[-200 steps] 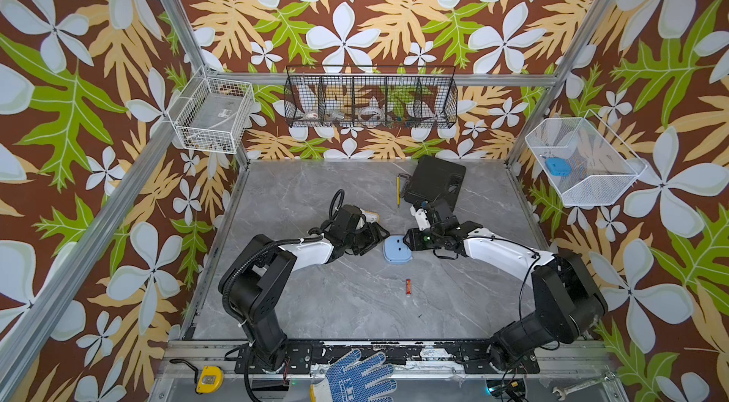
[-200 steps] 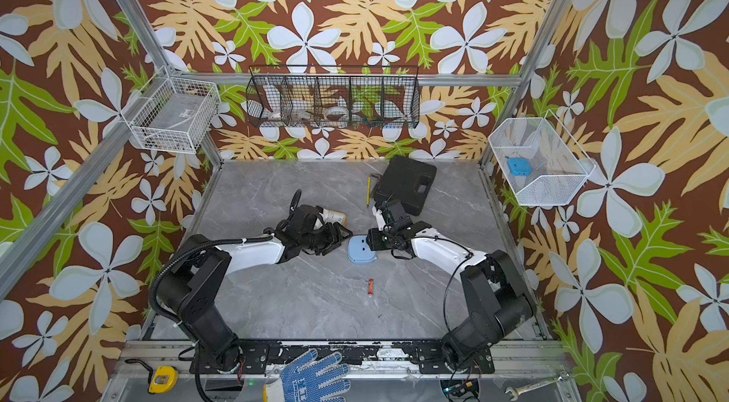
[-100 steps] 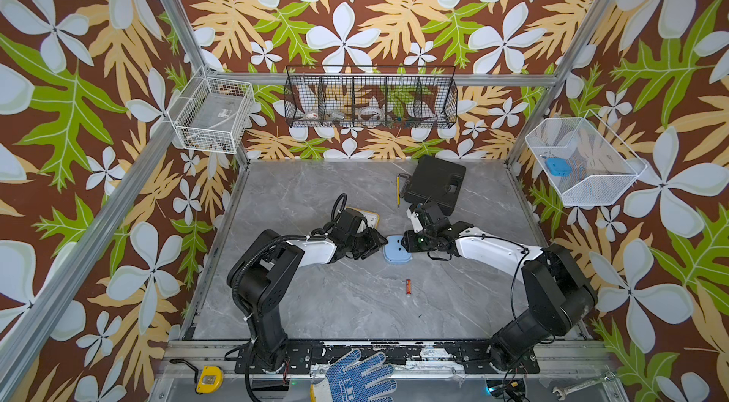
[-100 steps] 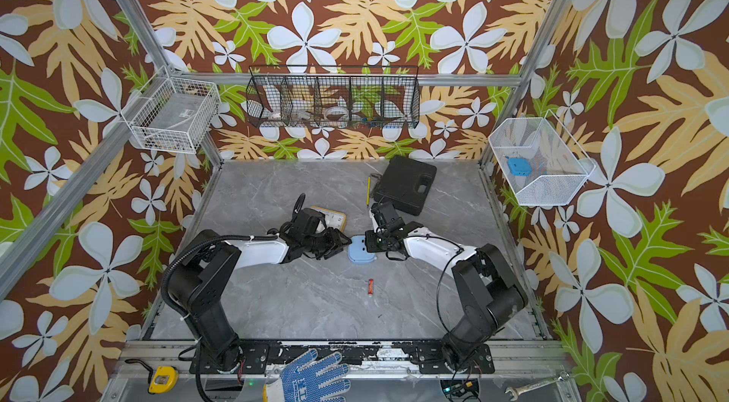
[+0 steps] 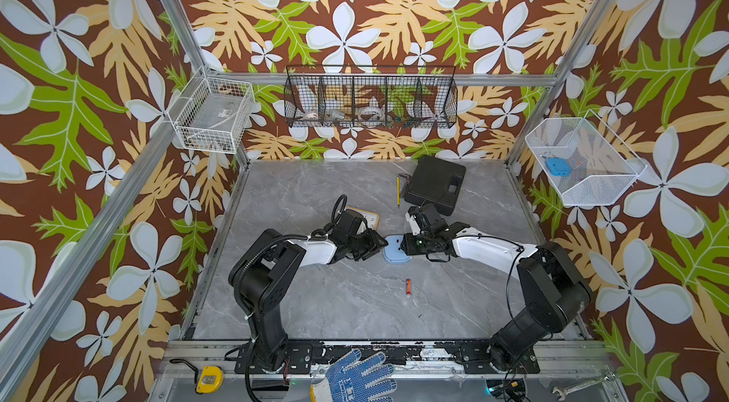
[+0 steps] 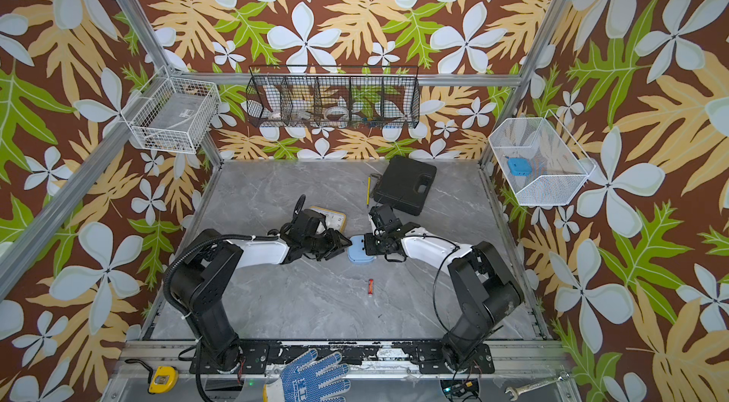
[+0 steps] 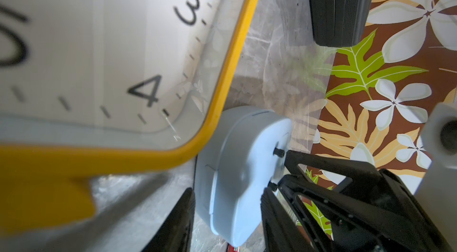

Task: Insert the battery into the alarm
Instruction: Remove the cover from the alarm.

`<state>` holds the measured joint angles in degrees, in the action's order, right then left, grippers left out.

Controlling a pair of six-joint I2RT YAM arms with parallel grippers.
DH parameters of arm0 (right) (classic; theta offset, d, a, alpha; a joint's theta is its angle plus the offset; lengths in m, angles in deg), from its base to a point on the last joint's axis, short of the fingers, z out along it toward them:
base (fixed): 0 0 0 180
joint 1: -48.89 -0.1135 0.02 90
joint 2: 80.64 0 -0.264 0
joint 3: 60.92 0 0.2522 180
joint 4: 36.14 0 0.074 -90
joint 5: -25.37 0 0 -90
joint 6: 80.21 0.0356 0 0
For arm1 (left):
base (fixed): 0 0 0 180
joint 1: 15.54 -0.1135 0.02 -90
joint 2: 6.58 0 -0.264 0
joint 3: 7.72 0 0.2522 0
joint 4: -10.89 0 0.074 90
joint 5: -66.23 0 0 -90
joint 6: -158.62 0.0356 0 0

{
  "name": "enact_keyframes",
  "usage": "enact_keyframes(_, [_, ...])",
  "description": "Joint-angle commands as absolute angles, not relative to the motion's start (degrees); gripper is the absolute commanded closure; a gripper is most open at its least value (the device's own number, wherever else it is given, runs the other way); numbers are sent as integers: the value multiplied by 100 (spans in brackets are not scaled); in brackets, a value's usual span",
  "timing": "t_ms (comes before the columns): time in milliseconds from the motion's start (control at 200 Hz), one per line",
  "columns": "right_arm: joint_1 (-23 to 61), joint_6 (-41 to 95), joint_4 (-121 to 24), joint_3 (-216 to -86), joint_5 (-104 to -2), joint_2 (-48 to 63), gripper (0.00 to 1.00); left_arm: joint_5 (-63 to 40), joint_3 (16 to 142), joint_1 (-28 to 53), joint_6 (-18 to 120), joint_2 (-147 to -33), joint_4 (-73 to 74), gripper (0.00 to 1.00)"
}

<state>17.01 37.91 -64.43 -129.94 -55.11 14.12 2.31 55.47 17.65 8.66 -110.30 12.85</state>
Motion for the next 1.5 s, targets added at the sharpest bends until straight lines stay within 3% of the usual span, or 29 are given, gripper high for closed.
enact_keyframes(0, [1687, 3802, -6547, -13037, -5394, 1489, 63, 329, 5526, 1786, 757, -11068, 1479, 56])
enact_keyframes(581, [1452, 3751, -7036, -13558, -5391, 2046, 64, 434, 5649, 1891, 736, -11211, 1488, 61])
enact_keyframes(986, [1527, 4043, -6325, -13199, -3911, 2106, 81, 572, 5693, 1909, 677, -11419, 1614, 62])
enact_keyframes(1261, [1518, 3818, -6778, -13321, -4425, 2074, 95, 573, 5616, 1909, 629, -11424, 1699, 63])
enact_keyframes(1491, [1517, 3498, -7202, -13544, -4908, 1930, 100, 541, 5561, 1909, 588, -11380, 1705, 63])
